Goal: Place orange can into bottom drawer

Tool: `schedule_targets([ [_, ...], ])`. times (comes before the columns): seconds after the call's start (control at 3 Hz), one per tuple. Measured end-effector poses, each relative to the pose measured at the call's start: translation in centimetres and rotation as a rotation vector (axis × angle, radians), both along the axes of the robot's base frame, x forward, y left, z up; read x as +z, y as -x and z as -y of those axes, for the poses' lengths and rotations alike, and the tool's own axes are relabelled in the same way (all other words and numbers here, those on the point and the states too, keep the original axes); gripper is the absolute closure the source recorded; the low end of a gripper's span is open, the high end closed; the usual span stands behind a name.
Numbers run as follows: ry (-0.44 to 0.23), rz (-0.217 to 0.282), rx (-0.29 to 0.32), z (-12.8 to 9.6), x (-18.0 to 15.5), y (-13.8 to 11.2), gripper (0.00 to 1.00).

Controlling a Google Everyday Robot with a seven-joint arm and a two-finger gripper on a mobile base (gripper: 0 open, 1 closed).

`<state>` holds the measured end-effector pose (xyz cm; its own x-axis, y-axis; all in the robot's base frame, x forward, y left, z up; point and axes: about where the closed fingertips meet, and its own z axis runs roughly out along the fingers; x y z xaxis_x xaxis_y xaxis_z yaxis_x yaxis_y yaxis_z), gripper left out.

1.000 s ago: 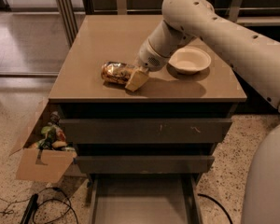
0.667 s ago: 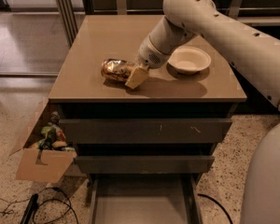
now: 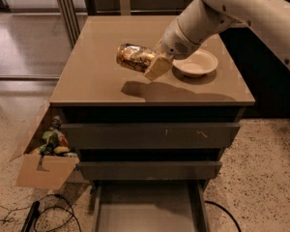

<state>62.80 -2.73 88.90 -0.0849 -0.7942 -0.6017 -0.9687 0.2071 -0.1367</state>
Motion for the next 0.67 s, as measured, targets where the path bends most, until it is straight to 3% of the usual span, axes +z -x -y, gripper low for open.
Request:
schedule_targets([
  [0.33, -0.024, 0.031, -0.013, 1.6, 1.4, 3.3, 1.00],
  [0.67, -0.035, 0.034, -0.038, 3.9, 0.4, 7.6, 1.00],
])
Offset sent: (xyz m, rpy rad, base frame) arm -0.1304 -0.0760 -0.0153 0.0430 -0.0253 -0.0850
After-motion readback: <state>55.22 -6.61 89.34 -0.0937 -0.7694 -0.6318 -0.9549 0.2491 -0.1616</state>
